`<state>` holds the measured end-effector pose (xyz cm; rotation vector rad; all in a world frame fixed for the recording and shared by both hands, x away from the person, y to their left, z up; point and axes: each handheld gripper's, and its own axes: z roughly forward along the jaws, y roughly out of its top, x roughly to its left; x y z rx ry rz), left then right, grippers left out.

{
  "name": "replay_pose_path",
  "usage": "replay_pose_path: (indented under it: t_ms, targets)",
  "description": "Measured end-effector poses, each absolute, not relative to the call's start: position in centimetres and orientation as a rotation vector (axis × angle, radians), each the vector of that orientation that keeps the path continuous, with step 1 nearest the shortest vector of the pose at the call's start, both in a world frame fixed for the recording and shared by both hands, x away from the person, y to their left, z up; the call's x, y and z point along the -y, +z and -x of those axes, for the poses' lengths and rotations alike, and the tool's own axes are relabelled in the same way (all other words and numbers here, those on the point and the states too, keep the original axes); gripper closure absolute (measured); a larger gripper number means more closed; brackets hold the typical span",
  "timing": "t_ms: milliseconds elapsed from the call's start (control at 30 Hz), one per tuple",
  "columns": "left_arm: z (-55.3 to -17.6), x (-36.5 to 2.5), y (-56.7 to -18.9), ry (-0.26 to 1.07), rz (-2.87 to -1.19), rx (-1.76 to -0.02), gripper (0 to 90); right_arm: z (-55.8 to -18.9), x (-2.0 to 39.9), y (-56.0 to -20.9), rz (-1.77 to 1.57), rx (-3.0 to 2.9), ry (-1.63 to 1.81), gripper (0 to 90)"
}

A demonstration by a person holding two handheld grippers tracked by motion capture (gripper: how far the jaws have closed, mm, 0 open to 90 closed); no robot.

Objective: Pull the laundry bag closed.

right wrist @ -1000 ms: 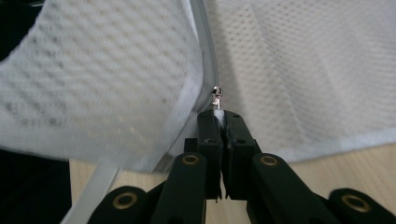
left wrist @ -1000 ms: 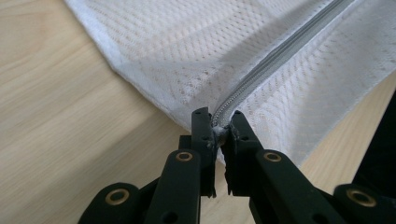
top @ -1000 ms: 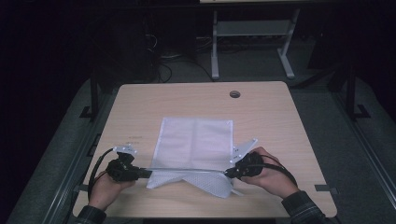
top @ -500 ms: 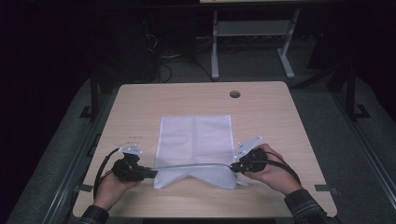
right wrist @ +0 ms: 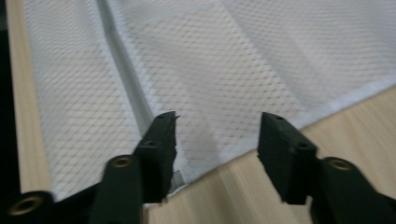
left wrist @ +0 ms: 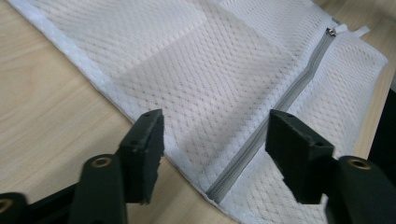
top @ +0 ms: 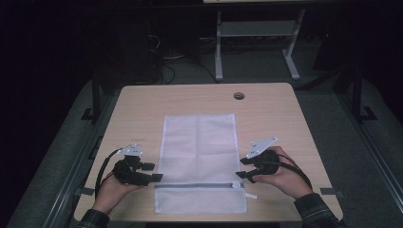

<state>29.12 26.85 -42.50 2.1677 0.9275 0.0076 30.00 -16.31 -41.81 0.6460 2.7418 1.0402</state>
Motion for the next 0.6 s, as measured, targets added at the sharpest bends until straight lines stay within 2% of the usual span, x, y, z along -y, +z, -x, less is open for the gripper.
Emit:
replay_pose_path:
  t_ms: [200,367,600]
  targets:
    - [-28.9,-27.6,-42.3,0.08,-2.169,-0.926,21.6,-29.9,17.6,-42.1,-0.757,-2.663,1.044,28.1]
    - [-28.6,-28.7,-42.4,0.15,-2.186,-0.936,16.2,-29.7,19.2,-42.1,-0.813,-2.584,1.061,22.9]
    - [-28.1,-30.3,-42.8,0.248,-2.202,-0.959,15.5,-29.1,21.9,-42.7,-0.903,-2.486,1.05,18.6]
